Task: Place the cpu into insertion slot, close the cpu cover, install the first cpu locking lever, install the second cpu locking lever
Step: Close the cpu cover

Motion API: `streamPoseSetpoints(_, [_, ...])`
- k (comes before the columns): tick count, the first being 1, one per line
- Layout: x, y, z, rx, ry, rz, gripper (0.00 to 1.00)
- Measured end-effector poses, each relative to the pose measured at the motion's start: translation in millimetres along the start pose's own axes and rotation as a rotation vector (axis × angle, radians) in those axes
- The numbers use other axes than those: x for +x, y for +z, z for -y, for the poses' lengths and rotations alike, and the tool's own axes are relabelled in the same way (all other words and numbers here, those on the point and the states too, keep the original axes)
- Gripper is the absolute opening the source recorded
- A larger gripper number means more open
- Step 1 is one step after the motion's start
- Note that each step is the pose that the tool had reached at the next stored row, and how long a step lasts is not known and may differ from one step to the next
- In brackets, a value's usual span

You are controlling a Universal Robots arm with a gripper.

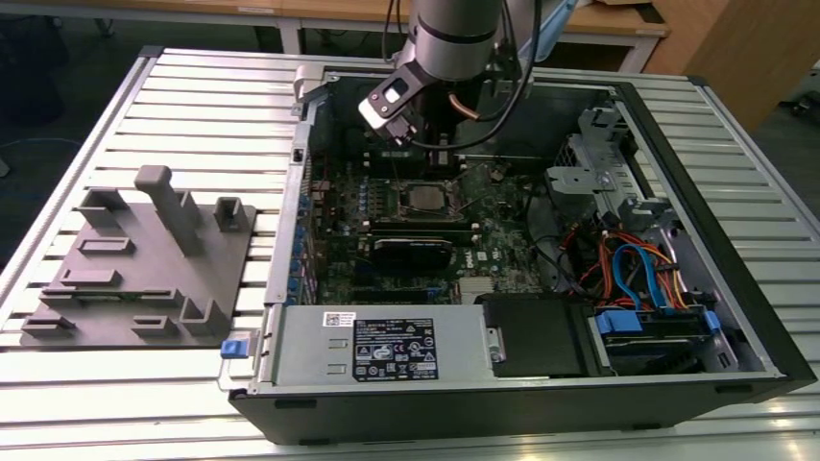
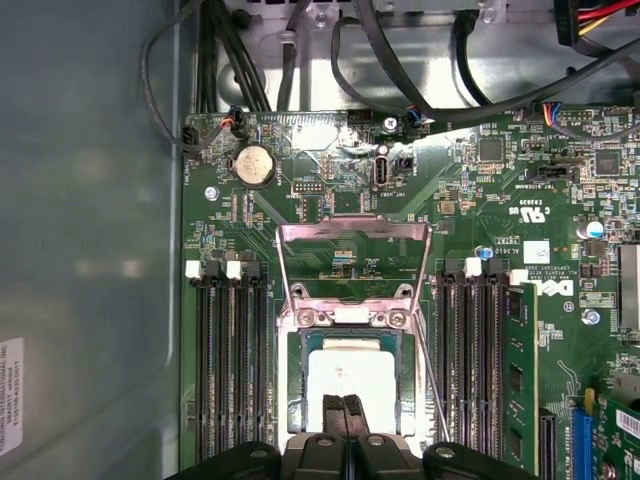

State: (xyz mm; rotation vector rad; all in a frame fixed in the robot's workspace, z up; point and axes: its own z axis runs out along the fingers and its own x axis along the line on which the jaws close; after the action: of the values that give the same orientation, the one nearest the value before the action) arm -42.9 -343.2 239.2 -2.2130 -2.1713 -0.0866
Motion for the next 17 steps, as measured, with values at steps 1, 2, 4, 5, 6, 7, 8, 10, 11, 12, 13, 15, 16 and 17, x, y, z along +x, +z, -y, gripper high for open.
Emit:
streamPoseSetpoints(1, [0.0, -0.4, 0.0, 0.0000, 0.000, 0.0000, 0.11])
streamPoseSetpoints(2, [0.0, -0.9, 0.0, 0.0001, 0.000, 0.0001, 0.11])
streamPoseSetpoints(4, [0.1, -1.9, 0.0, 0.0000, 0.000, 0.0000, 0.11])
streamPoseSetpoints(5, [0.2, -2.4, 0.0, 0.0000, 0.000, 0.0000, 0.11])
streamPoseSetpoints(6, [0.2, -2.9, 0.0, 0.0000, 0.000, 0.0000, 0.11])
streamPoseSetpoints(7, [0.3, -3.0, -0.1, -0.0001, 0.000, -0.0002, 0.11])
streamPoseSetpoints(8, [0.3, -3.0, -0.1, -0.0002, 0.000, -0.0003, 0.11])
streamPoseSetpoints(10, [0.2, -3.1, 0.0, -0.0001, 0.000, -0.0001, 0.11])
streamPoseSetpoints(11, [0.2, -3.2, 0.0, 0.0000, 0.000, -0.0001, 0.11])
streamPoseSetpoints(12, [0.2, -3.2, 0.0, 0.0000, 0.000, 0.0000, 0.11])
streamPoseSetpoints(13, [0.2, -3.2, 0.0, 0.0000, 0.000, -0.0001, 0.11])
streamPoseSetpoints(15, [0.2, -3.2, 0.0, 0.0000, 0.000, -0.0001, 0.11])
streamPoseSetpoints(16, [0.2, -3.2, 0.0, 0.0000, 0.000, -0.0001, 0.11])
streamPoseSetpoints(17, [0.2, -3.2, -0.3, 0.0000, 0.000, 0.0000, 0.11])
